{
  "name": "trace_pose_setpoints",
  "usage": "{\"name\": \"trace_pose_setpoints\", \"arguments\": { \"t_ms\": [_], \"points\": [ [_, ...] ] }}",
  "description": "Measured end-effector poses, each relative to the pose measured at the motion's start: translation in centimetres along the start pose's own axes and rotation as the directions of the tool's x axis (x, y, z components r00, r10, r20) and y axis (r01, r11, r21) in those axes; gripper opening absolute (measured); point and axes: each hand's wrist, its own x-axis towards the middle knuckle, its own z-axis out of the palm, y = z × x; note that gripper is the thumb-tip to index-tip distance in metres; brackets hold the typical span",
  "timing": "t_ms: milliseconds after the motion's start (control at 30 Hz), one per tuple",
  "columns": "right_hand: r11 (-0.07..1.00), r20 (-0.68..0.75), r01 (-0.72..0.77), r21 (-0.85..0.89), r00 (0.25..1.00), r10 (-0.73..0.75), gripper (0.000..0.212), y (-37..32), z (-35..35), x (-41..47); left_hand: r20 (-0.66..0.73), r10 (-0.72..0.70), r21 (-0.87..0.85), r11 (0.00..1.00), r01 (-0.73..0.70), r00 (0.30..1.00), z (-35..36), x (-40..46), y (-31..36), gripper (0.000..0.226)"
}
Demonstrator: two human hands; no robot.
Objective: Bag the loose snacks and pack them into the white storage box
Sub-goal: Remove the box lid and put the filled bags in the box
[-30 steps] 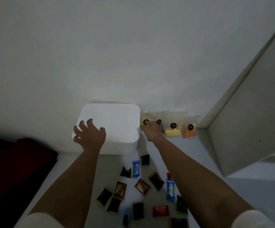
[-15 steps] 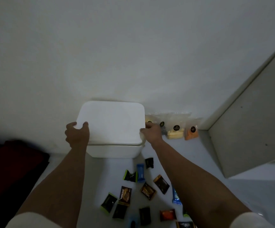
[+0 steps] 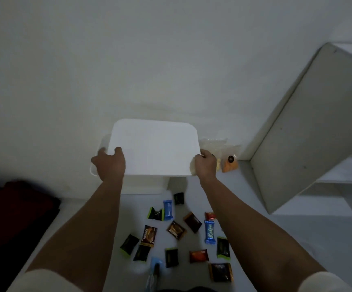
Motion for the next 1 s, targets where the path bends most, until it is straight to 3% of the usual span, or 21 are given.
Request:
{"name": "trace_pose_setpoints", "arguments": {
  "t_ms": [167, 233, 367, 500, 633, 800, 1000],
  "points": [
    [0.998, -0.201, -0.034, -0.054, 0.979, 0.023, 0.031, 4.0, -10.6, -0.1, 0.195, 0.036, 0.098, 0.994, -0.056, 0.980, 4.3, -10.5, -0.5, 0.056],
    [0.994, -0.250, -0.084, -0.076, 0.966, 0.062, 0.020, 5.9, -14.3, 0.0, 0.268, 0.052, 0.113, 0.990, -0.085, 0.962, 6.0, -14.1, -1.8, 0.054],
    [0.972, -0.309, -0.215, -0.098, 0.935, 0.176, 0.019, 9.7, -20.2, 0.1, 0.383, -0.009, 0.190, 0.979, -0.069, 0.924, 9.5, -18.3, -5.8, 0.044],
    [0.942, -0.260, -0.285, -0.176, 0.937, 0.235, 0.017, 12.9, -22.5, 1.2, 0.449, -0.069, 0.235, 0.971, -0.043, 0.891, 12.2, -19.1, -9.6, 0.041],
    [0.913, -0.197, -0.349, -0.210, 0.930, 0.311, 0.034, 15.8, -22.4, 3.7, 0.487, -0.098, 0.200, 0.980, -0.002, 0.868, 14.9, -18.1, -12.4, 0.046],
    [0.882, -0.128, -0.419, -0.218, 0.908, 0.399, 0.039, 18.5, -20.5, 7.9, 0.454, -0.127, 0.225, 0.974, 0.025, 0.882, 18.8, -15.7, -13.5, 0.059],
    [0.808, -0.017, -0.516, -0.285, 0.845, 0.534, 0.053, 20.2, -18.9, 11.0, 0.462, -0.137, 0.206, 0.978, 0.045, 0.876, 21.9, -13.0, -14.7, 0.054]
  ]
}}
